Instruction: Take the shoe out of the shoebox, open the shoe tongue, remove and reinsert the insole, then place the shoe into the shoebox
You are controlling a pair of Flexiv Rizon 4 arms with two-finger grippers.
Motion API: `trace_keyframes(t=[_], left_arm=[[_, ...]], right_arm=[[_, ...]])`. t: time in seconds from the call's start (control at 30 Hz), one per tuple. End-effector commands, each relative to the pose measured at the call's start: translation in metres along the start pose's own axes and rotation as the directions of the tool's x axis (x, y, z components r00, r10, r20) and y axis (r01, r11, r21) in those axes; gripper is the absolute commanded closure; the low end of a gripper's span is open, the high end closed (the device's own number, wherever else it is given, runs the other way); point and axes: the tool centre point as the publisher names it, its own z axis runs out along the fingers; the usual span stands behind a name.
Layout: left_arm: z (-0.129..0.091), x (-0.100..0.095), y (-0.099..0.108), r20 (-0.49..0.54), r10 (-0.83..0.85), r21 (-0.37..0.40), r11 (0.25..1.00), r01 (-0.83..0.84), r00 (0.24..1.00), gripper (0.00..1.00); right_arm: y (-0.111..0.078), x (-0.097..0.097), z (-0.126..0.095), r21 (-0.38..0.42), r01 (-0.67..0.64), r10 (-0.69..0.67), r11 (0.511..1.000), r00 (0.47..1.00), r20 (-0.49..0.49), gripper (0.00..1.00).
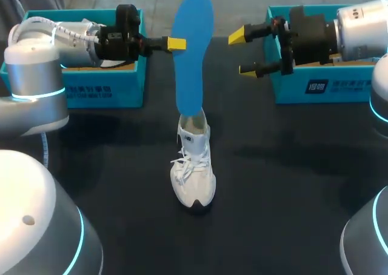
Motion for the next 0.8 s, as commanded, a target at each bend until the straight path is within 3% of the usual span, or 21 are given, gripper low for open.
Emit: trace_keyframes(t=[0.03, 0.23, 0.4, 0.8], left_arm=[[0.001, 0.001, -0.003, 0.052, 0.539, 0.064, 0.839, -0.541, 0.841, 1.00], [-0.002, -0.001, -0.011, 0.068, 0.738, 0.031, 0.671, -0.741, 0.672, 1.00], [-0.003, -0.003, -0.013, 0.074, 0.903, -0.011, 0.425, -0.905, 0.423, 1.00], [-0.003, -0.003, -0.013, 0.074, 0.903, -0.011, 0.425, -0.905, 0.423, 1.00]], right_arm=[[0.001, 0.000, 0.002, -0.001, 0.000, 0.000, 1.000, 1.000, 0.001, 0.00], [0.001, 0.000, 0.002, -0.001, 0.000, 0.000, 1.000, 1.000, 0.001, 0.00], [0.001, 0.000, 0.002, -0.001, 0.000, 0.000, 1.000, 1.000, 0.001, 0.00], [0.001, 0.000, 0.002, -0.001, 0.000, 0.000, 1.000, 1.000, 0.001, 0.00]])
